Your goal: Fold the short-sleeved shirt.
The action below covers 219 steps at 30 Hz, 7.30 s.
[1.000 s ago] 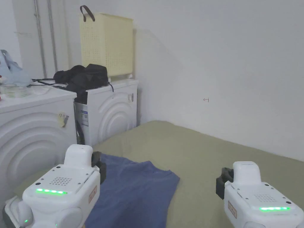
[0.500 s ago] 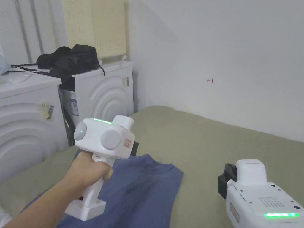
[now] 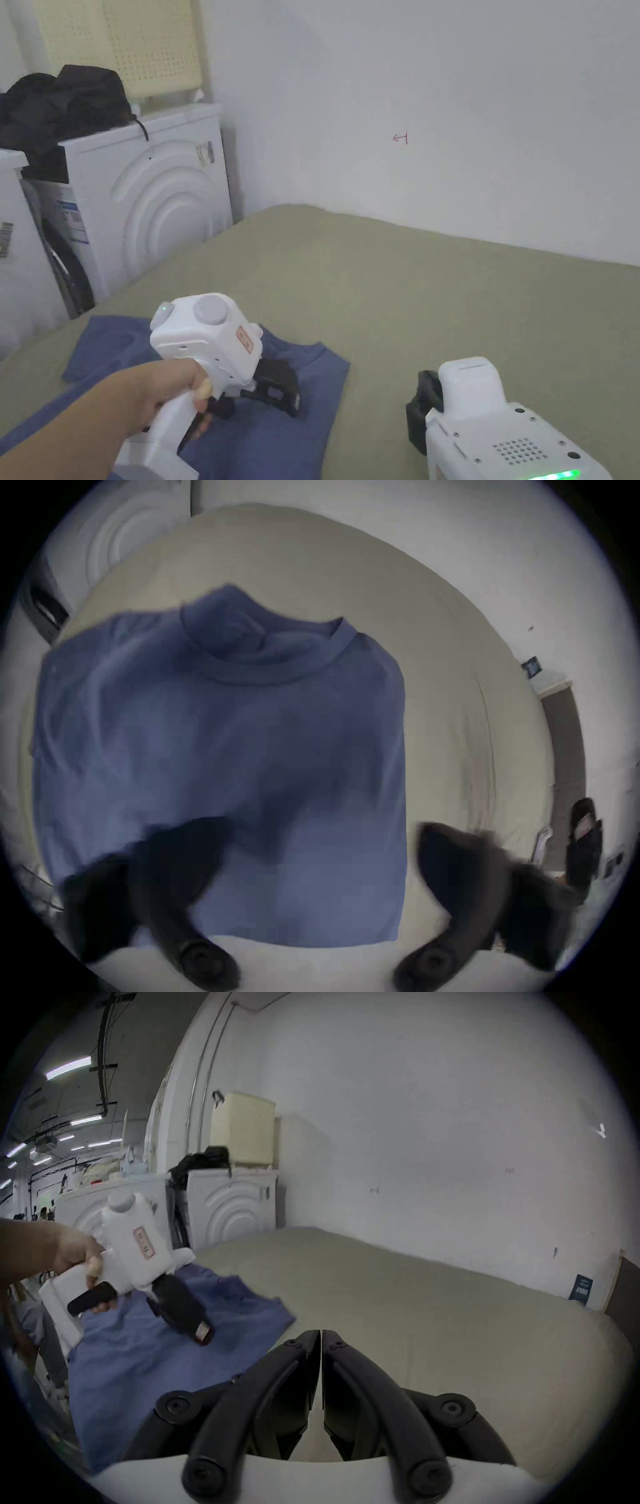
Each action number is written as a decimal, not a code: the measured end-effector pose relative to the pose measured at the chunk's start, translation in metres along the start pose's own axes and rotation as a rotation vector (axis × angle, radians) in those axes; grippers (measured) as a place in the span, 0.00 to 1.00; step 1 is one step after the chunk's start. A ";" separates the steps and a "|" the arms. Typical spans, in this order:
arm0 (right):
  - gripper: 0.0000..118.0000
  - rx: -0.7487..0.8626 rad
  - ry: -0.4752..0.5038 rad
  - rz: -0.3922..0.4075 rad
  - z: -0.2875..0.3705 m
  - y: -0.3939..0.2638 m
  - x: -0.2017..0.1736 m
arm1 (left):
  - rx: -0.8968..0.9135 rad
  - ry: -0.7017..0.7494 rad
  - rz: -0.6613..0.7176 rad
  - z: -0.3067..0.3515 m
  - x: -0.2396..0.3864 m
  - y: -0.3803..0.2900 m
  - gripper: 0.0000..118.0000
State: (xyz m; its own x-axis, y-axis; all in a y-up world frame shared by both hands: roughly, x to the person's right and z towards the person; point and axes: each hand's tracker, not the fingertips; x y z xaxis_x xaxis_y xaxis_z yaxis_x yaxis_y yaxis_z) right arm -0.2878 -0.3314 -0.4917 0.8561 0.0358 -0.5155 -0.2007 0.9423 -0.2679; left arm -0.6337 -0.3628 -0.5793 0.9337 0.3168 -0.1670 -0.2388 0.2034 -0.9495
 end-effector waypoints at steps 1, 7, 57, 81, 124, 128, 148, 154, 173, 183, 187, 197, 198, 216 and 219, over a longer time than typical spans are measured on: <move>0.07 -0.004 -0.002 -0.011 0.001 -0.005 0.001 | -0.004 -0.012 0.018 -0.006 -0.001 -0.004 1.00; 0.07 -0.015 -0.020 -0.015 0.006 -0.018 0.005 | -0.021 0.142 -0.125 -0.023 0.010 -0.012 0.67; 0.07 -0.107 -0.990 -0.248 0.399 -0.108 0.364 | -0.097 -0.483 -0.960 -0.089 0.642 -0.228 0.80; 0.07 -0.045 -0.751 -0.110 0.343 -0.049 0.285 | 0.674 -0.081 -0.375 0.095 0.271 -0.202 0.00; 0.98 -0.416 -0.604 -0.377 0.354 -0.159 0.348 | 0.190 0.017 -0.226 -0.054 0.260 -0.117 0.02; 0.95 -0.443 -0.543 -0.415 0.352 -0.164 0.347 | 0.214 0.007 -0.236 -0.050 0.261 -0.112 0.02; 0.12 -0.272 -0.496 -0.338 0.347 -0.091 0.339 | 0.547 -0.203 -0.231 0.049 0.259 -0.093 0.02; 0.12 -0.188 -0.497 -0.326 0.335 -0.047 0.355 | 0.638 -0.201 -0.228 0.094 0.258 -0.076 0.02; 0.12 0.062 -0.555 -0.198 0.275 0.111 0.406 | 0.857 -0.161 -0.271 0.200 0.296 0.004 0.02; 0.12 0.149 -0.604 -0.191 0.239 0.143 0.441 | 0.936 -0.115 -0.279 0.208 0.316 0.035 0.02; 0.12 0.150 -0.610 -0.216 0.220 0.145 0.457 | 0.962 -0.117 -0.262 0.209 0.321 0.031 0.02; 0.12 0.138 -0.606 -0.170 0.202 0.137 0.454 | 0.954 -0.179 -0.173 0.180 0.291 0.058 0.02; 0.12 0.131 -0.605 -0.170 0.201 0.133 0.452 | 0.946 -0.184 -0.163 0.175 0.284 0.060 0.02; 0.12 -0.009 -0.533 -0.289 0.295 -0.008 0.387 | 0.729 -0.189 -0.168 0.109 0.217 -0.074 0.02; 0.12 -0.038 -0.521 -0.325 0.317 -0.040 0.372 | 0.715 -0.196 -0.168 0.099 0.204 -0.114 0.02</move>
State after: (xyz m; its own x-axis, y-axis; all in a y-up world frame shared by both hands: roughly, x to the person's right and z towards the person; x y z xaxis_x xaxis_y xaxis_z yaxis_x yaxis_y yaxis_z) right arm 0.1901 -0.2501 -0.4148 0.9946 -0.0841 0.0602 0.1007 0.9201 -0.3785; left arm -0.4424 -0.2294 -0.4793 0.9242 0.3737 0.0786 -0.2746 0.7934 -0.5433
